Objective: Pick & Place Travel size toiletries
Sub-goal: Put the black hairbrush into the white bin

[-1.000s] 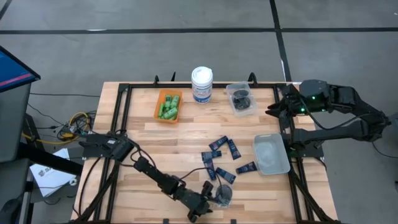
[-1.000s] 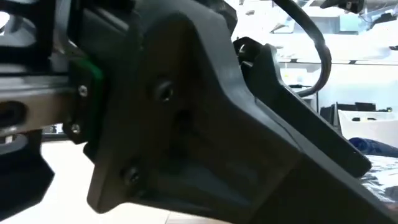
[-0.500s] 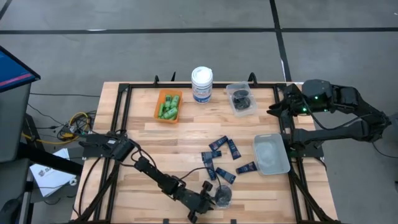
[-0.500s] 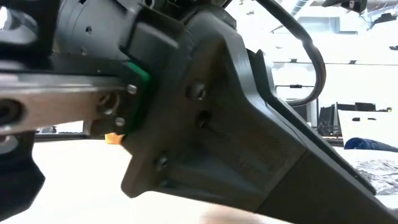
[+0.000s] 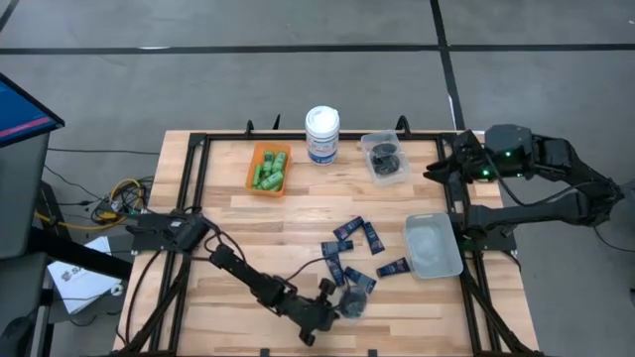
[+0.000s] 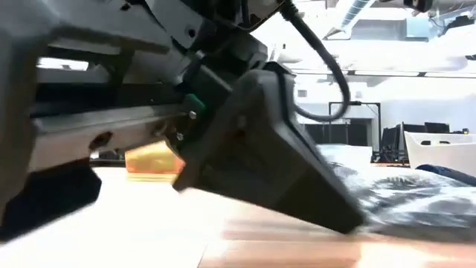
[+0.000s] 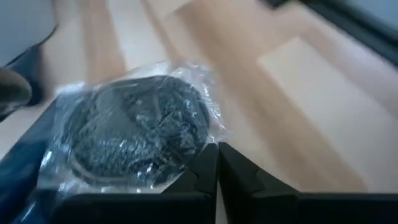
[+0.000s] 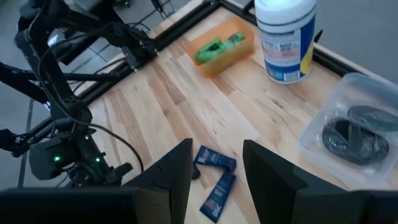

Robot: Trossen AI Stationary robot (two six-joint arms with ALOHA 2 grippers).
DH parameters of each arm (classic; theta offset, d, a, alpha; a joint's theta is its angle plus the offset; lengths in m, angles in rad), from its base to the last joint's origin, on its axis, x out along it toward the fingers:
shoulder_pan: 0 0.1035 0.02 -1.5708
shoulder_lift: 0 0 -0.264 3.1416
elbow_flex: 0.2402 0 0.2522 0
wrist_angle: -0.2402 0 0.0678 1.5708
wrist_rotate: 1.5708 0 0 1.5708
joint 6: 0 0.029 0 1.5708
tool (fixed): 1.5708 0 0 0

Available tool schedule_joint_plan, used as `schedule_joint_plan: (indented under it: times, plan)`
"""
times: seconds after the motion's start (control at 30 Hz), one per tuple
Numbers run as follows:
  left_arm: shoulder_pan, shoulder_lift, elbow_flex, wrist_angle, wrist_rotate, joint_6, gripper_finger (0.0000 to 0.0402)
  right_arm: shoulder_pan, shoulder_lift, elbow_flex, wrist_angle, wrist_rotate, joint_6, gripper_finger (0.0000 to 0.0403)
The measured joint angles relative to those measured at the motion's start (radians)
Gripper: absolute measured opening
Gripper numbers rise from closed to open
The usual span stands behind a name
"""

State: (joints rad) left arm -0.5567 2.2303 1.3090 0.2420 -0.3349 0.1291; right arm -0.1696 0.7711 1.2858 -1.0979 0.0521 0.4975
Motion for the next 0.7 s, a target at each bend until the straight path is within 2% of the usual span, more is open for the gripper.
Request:
schedule_joint_plan:
  times: [0.37, 0.7]
  plan:
    - [0.007, -0.241, 0.0, -0.229, -0.078, 0.101, 0.0001, 0.013, 0.001, 0.0, 0.046, -0.026, -0.102, 0.0133]
    - [0.098, -0.434, 0.0, -0.338, -0.12, 0.062, 0.0001, 0.188, 0.128, 0.0, 0.175, -0.032, -0.305, 0.0133]
